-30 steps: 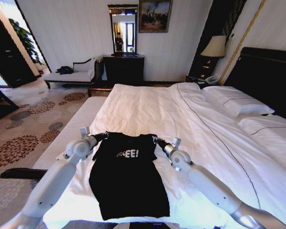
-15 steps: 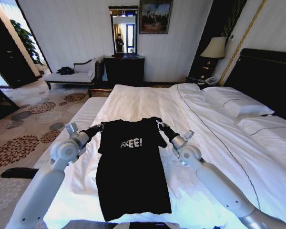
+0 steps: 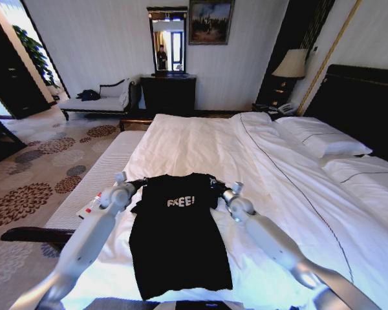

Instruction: Fold the clothes on the bed.

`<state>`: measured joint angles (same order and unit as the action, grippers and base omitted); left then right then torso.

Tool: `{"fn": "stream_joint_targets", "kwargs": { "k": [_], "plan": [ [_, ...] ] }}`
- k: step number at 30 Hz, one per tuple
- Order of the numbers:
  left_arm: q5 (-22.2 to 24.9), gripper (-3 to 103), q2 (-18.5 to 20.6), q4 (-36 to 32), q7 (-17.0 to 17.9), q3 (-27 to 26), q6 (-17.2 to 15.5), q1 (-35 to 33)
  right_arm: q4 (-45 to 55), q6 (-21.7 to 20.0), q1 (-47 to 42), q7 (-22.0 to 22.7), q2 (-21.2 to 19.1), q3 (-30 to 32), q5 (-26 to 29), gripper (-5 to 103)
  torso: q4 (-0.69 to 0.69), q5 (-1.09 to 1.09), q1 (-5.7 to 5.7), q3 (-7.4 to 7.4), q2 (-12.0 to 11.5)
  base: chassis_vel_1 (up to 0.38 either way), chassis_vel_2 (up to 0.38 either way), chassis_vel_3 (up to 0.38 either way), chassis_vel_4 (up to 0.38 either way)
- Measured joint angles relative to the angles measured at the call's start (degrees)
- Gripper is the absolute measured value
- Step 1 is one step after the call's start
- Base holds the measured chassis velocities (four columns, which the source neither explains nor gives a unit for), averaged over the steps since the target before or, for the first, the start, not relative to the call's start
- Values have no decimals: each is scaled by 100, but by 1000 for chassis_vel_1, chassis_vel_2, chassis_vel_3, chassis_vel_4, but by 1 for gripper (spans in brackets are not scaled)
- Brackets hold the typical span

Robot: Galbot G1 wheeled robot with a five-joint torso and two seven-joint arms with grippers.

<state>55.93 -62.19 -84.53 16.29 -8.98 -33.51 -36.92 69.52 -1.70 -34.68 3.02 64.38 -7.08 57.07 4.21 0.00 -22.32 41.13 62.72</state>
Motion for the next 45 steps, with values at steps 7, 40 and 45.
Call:
{"fn": "stream_joint_targets", "kwargs": {
  "k": [7,40,45],
  "plan": [
    [-701,2,-435,1188,-422,236,440,502,-1234,352,423,-300,595,-193,-373,1,-1,0,0,0,0,0,0,0,0],
    [-404,72,359,-1994,-216,-3583,68,-3469,1073,685,-1525,161,382,1934,468,75,-3,2,4,-4,2,0,0,0,0],
    [-1088,93,97,-2563,-961,-3835,1037,-4223,1527,173,-2187,901,466,2476,1202,96,9,-2,5,-4,3,0,0,0,0]
  ]
}}
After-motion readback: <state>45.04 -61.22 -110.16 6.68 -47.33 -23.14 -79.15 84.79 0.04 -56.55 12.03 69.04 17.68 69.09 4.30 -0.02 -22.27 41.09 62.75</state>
